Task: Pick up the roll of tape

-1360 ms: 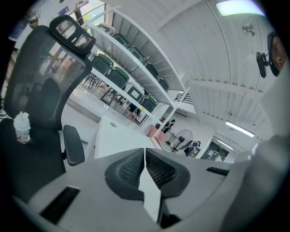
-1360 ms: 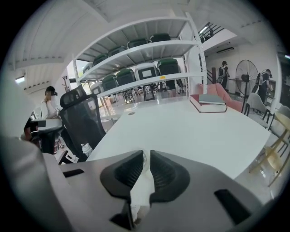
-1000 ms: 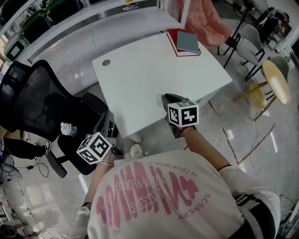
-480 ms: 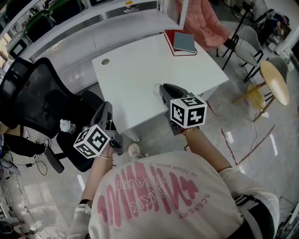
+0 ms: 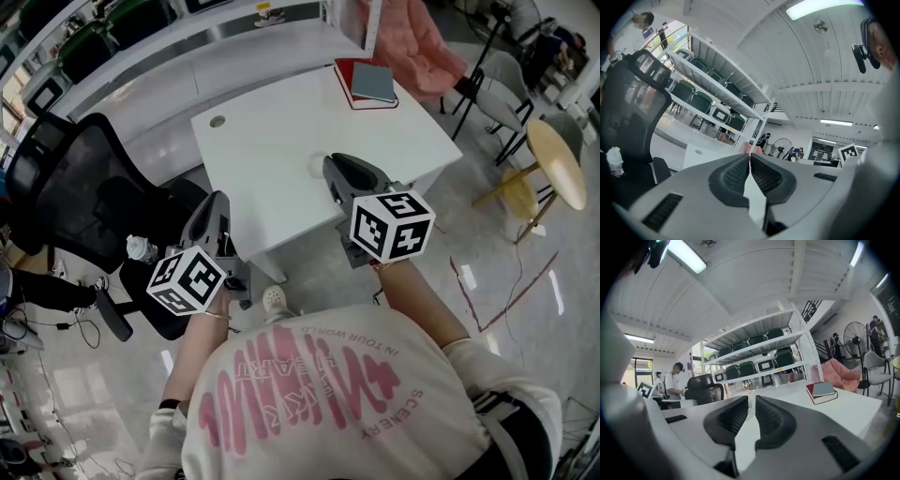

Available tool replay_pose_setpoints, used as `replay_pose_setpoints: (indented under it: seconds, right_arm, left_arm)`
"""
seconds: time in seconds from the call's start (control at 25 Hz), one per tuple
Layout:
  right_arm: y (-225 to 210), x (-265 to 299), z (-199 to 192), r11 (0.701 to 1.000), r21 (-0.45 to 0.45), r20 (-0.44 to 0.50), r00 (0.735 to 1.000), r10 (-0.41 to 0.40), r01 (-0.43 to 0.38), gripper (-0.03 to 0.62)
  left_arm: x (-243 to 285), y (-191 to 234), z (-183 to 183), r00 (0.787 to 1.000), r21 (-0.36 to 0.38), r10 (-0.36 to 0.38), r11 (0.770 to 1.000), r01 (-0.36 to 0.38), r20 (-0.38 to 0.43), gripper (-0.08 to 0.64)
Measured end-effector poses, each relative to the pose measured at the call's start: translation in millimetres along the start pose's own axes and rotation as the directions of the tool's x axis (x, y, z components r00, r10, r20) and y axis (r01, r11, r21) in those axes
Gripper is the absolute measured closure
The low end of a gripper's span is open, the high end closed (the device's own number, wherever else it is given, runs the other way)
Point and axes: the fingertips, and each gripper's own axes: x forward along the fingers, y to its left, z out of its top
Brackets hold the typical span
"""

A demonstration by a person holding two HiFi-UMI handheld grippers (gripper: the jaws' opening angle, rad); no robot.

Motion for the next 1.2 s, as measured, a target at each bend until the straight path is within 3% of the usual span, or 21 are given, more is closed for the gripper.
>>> replay_pose_setpoints:
  seconds: [0.56, 1.2]
  right_arm:
    - [2, -30, 0, 1.0, -0.018, 0.059, 0.998, -0.002, 0.003, 0.525]
    - [-6, -27, -16, 0.999, -0.023, 0.017, 0.999, -0.028, 0.028, 0.522]
  left_arm:
    - [-16, -20, -13, 1.0, 0.01, -0.009, 1.0, 0.009, 0.005, 0.531]
    - [-17, -17, -14, 1.0, -0.006, -0.004, 1.0, 0.005, 0.006, 0.531]
